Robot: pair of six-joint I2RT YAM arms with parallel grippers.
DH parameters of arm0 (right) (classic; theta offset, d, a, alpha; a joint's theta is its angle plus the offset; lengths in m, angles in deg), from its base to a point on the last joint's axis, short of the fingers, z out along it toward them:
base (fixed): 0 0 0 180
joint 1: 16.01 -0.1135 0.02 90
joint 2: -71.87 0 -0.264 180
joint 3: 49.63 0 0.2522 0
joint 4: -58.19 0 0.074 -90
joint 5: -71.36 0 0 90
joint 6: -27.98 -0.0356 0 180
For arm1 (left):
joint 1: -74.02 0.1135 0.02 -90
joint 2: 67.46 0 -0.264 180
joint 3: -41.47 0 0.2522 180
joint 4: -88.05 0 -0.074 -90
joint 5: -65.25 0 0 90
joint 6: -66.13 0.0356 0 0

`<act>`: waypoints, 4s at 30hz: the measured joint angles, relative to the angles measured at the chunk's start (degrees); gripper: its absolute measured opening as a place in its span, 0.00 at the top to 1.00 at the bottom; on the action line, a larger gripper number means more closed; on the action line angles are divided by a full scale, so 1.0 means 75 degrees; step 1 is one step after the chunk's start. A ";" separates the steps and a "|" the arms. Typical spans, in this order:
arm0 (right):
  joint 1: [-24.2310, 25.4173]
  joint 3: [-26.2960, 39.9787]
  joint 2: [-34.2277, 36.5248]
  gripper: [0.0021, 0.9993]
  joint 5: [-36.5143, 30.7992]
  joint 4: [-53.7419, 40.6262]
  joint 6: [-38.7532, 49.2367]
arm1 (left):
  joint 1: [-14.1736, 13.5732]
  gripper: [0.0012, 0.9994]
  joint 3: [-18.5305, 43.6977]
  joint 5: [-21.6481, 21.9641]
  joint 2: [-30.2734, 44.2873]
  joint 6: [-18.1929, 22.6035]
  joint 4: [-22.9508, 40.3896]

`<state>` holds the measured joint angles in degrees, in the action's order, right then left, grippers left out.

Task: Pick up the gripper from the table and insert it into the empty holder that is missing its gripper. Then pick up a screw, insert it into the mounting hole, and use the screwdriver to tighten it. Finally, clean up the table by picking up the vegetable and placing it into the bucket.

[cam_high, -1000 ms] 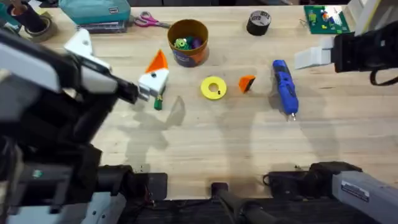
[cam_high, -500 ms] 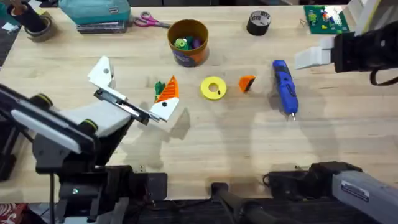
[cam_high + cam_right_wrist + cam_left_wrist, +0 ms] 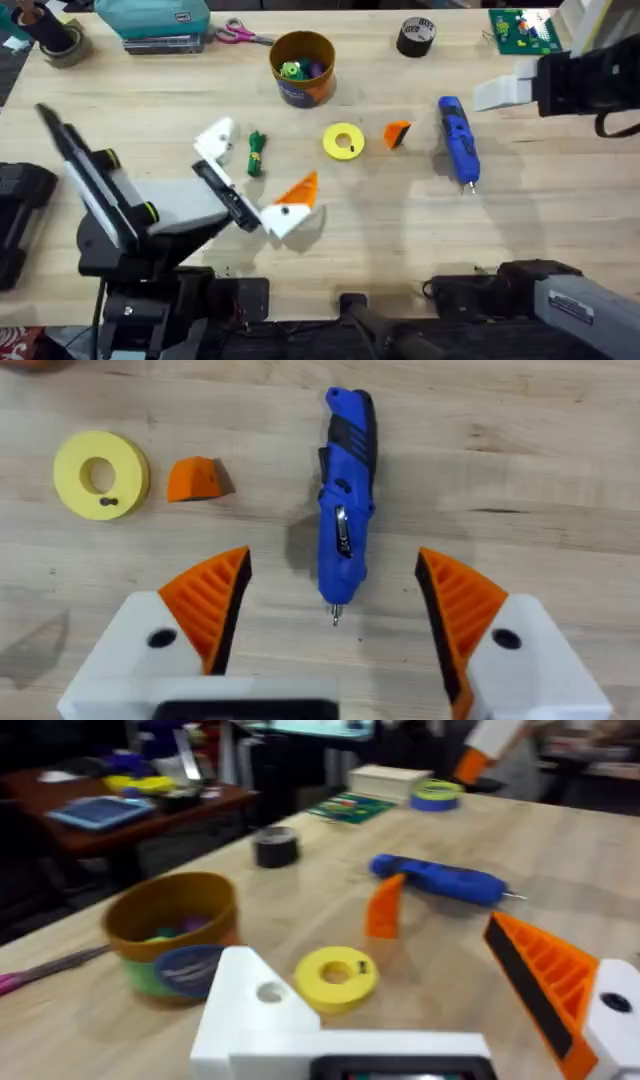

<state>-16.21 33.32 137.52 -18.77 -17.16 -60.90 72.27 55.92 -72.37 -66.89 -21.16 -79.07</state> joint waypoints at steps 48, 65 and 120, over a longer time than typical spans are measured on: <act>0.0000 0.0000 0.0000 0.00 -0.0001 0.0000 0.0003 | -0.0007 0.01 0.0003 -0.2658 0.0001 -0.0033 0.1115; 0.0000 0.0000 0.0000 0.00 -0.0001 0.0000 0.0023 | -0.0007 0.01 0.0003 -0.2658 -0.0002 -0.0033 0.1115; -0.2954 0.0726 0.3338 0.00 0.0002 0.0431 -0.0800 | -0.0007 0.01 0.0003 -0.2684 -0.0002 -0.0033 0.1121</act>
<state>-38.37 38.77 162.55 -18.76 -13.93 -66.90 72.21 55.94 -92.50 -66.90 -21.41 -70.66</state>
